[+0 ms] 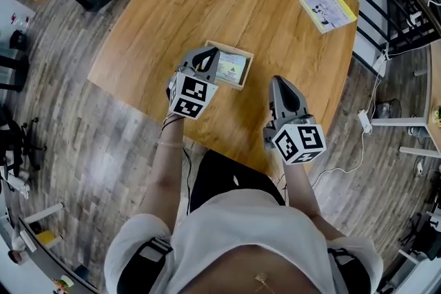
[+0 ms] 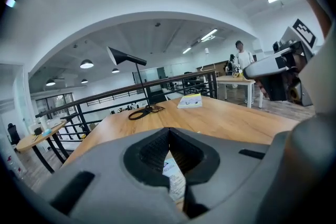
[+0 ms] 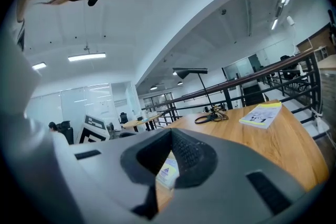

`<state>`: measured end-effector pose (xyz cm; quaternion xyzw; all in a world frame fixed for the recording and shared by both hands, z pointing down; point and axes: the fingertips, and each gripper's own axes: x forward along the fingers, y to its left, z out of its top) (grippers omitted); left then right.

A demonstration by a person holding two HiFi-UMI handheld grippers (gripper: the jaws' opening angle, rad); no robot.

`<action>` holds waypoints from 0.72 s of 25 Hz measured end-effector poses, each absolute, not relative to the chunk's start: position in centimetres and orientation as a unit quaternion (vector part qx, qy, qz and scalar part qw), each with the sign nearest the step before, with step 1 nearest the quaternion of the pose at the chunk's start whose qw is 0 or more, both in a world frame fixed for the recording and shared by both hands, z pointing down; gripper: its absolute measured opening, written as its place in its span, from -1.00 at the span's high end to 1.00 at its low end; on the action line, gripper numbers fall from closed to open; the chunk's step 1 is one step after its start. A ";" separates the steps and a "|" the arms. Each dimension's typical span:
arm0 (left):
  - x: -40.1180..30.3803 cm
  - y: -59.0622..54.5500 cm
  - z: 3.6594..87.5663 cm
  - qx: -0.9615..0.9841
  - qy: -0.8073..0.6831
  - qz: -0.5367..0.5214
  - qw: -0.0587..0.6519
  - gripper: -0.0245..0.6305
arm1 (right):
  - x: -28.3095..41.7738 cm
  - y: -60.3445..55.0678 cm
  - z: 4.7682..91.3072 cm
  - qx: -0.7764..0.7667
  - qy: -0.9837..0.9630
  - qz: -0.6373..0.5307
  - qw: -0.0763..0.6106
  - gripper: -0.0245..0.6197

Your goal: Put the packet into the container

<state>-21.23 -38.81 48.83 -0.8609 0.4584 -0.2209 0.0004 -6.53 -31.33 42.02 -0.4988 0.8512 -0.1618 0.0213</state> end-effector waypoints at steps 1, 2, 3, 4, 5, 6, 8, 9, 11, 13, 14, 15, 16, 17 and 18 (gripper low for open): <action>-21.1 -38.7 48.8 -0.859 0.464 -0.216 -0.001 0.90 | -6.8 -31.6 42.0 -0.497 0.853 -0.159 0.023 0.89; -21.1 -38.5 48.7 -0.858 0.469 -0.209 -0.003 0.90 | -7.1 -31.9 41.9 -0.495 0.854 -0.156 0.023 0.89; -21.0 -38.3 48.5 -0.857 0.476 -0.199 -0.008 0.90 | -7.5 -32.1 42.0 -0.494 0.856 -0.153 0.024 0.89; -21.1 -38.1 48.1 -0.856 0.482 -0.187 -0.013 0.90 | -7.8 -32.3 42.0 -0.493 0.857 -0.151 0.023 0.89; -21.1 -37.8 47.6 -0.855 0.488 -0.174 -0.018 0.90 | -8.1 -32.5 42.1 -0.492 0.858 -0.149 0.021 0.89; -21.1 -37.5 47.2 -0.854 0.494 -0.163 -0.022 0.90 | -8.4 -32.6 42.2 -0.490 0.859 -0.147 0.020 0.89; -21.1 -36.8 46.8 -0.850 0.504 -0.148 -0.030 0.90 | -8.9 -33.0 42.3 -0.486 0.862 -0.143 0.020 0.89; -21.1 -36.5 46.6 -0.849 0.507 -0.141 -0.035 0.90 | -9.1 -33.2 42.3 -0.485 0.863 -0.141 0.020 0.89; -21.1 -35.9 46.4 -0.849 0.511 -0.130 -0.047 0.90 | -9.4 -33.5 42.4 -0.484 0.864 -0.138 0.021 0.89; -21.1 -35.5 46.5 -0.846 0.515 -0.120 -0.060 0.90 | -9.4 -33.7 42.6 -0.486 0.863 -0.138 0.020 0.89; -21.1 -35.3 46.3 -0.846 0.516 -0.113 -0.065 0.90 | -9.5 -33.8 42.7 -0.486 0.863 -0.137 0.019 0.89; -21.1 -35.1 46.2 -0.847 0.516 -0.106 -0.070 0.90 | -9.5 -33.8 42.8 -0.486 0.863 -0.134 0.017 0.89; -21.0 -35.0 46.1 -0.848 0.515 -0.101 -0.073 0.90 | -9.6 -33.8 42.9 -0.486 0.864 -0.129 0.014 0.89; -21.0 -34.9 46.0 -0.849 0.514 -0.098 -0.076 0.90 | -9.7 -33.8 42.9 -0.485 0.865 -0.125 0.011 0.89; -20.9 -34.8 45.9 -0.849 0.514 -0.096 -0.077 0.90 | -9.8 -33.8 42.9 -0.484 0.866 -0.121 0.009 0.89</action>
